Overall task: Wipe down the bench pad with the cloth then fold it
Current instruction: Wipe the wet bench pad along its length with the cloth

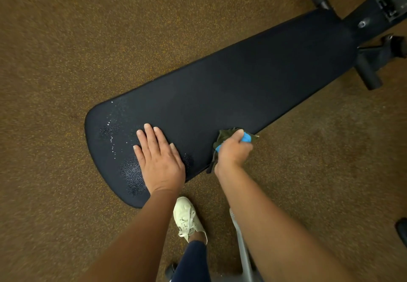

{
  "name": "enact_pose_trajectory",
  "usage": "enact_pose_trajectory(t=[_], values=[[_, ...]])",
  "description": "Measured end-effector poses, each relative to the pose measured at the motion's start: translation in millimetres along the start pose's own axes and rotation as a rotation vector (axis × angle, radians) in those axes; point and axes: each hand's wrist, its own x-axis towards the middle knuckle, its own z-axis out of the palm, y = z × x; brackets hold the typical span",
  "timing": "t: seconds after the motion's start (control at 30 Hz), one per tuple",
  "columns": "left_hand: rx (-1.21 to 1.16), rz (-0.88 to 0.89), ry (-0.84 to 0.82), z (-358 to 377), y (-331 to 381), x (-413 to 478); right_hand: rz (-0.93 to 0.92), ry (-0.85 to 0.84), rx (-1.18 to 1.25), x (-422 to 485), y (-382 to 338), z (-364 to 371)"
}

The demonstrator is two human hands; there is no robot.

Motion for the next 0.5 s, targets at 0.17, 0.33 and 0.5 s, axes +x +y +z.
enact_pose_trajectory(t=[0.17, 0.33, 0.5], values=[[0.004, 0.005, -0.005, 0.6, 0.1, 1.0, -0.059, 0.096, 0.047, 24.4, -26.9, 4.4], [0.004, 0.004, 0.008, 1.5, -1.6, 0.1, -0.132, -0.01, -0.081, -23.8, 20.5, 4.7], [0.004, 0.016, 0.006, 1.0, -2.4, 0.3, 0.161, -0.074, 0.041, -19.6, 8.0, 4.0]])
